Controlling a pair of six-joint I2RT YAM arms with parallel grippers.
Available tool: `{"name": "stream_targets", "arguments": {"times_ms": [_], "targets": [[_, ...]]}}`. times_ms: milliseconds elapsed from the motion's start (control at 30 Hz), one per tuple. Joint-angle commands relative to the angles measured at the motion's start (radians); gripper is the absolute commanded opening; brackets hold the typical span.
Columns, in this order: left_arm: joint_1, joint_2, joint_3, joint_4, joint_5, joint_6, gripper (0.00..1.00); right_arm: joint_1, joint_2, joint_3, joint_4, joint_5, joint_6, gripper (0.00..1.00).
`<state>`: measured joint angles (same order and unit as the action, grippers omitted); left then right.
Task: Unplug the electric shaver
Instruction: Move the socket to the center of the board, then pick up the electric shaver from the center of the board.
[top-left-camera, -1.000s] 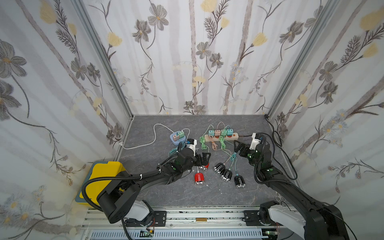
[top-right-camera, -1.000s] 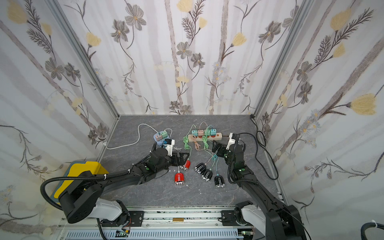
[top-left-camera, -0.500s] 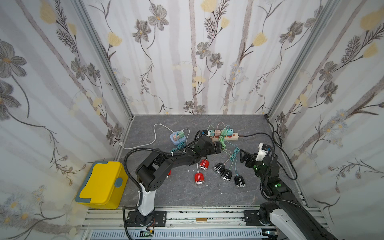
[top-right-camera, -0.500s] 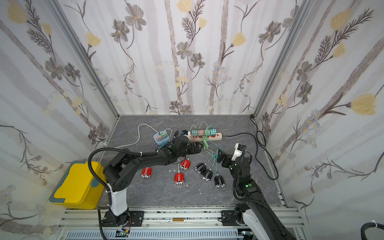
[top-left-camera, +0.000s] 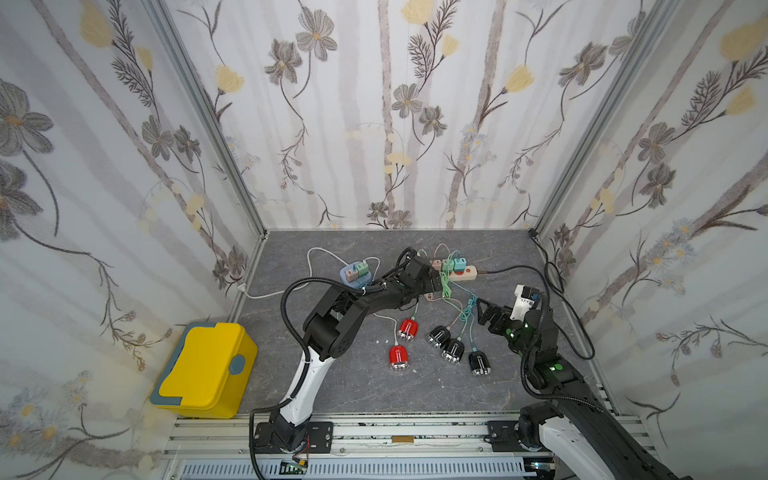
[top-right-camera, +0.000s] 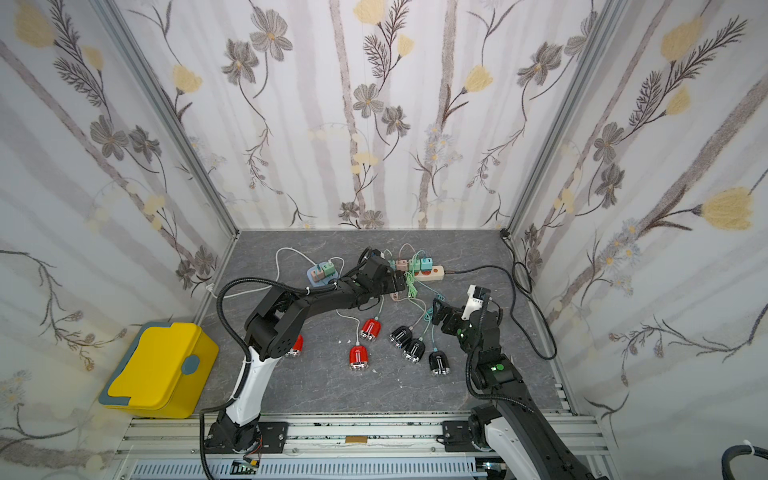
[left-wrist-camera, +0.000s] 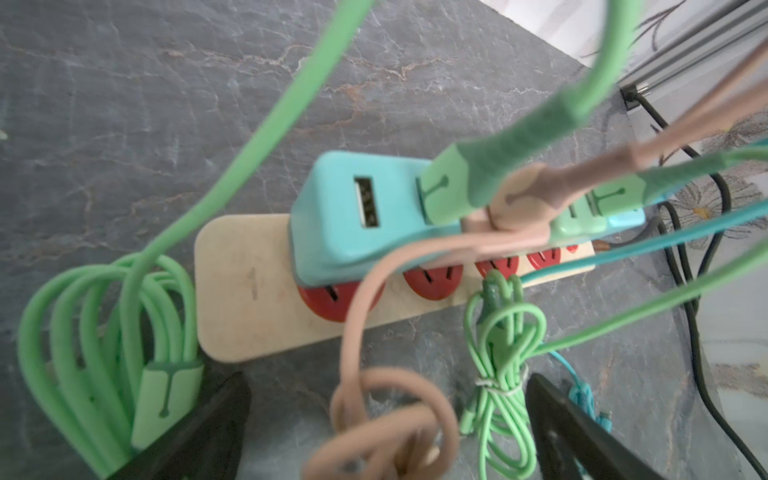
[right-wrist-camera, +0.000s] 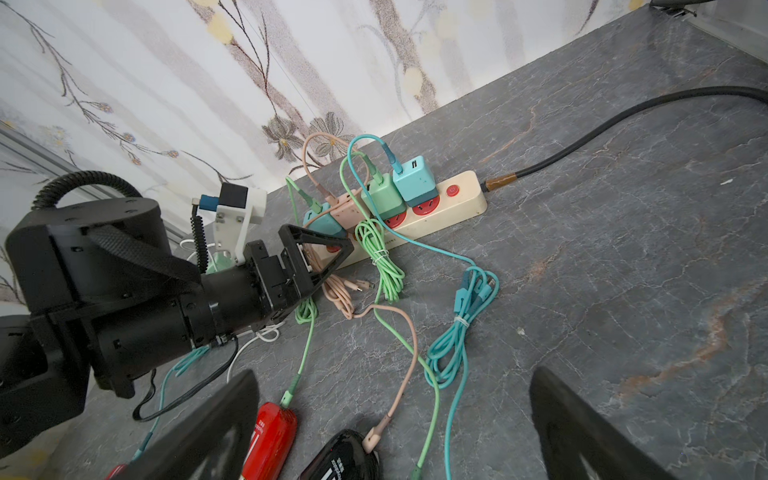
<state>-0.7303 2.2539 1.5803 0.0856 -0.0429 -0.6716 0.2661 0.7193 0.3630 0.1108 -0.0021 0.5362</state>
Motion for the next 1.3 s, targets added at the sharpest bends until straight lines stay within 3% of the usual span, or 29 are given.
{"name": "stream_targets", "arguments": {"times_ms": [0,233,400,600,933,1267], "targets": [[0.009,0.027,0.033,0.0,-0.004,0.04,1.0,0.001,-0.01,0.005,0.028,-0.007,-0.04,1.0],[0.024,0.111,0.14,0.035,0.034,0.105,1.0,0.0,-0.006,0.021,0.003,-0.009,-0.046,1.0],[0.037,0.127,0.198,0.012,0.029,0.122,1.0,-0.002,0.034,0.076,-0.108,0.069,-0.013,1.0],[0.008,-0.019,0.037,0.023,0.023,0.116,1.0,-0.006,0.051,0.098,-0.162,-0.045,0.027,0.96],[-0.143,-0.308,-0.233,-0.054,0.039,0.003,1.0,-0.008,-0.055,0.157,-0.352,-0.088,0.054,0.94],[-0.36,-0.344,-0.293,-0.066,0.002,-0.199,1.0,-0.008,-0.156,0.384,-0.644,0.023,-0.079,0.96]]}}
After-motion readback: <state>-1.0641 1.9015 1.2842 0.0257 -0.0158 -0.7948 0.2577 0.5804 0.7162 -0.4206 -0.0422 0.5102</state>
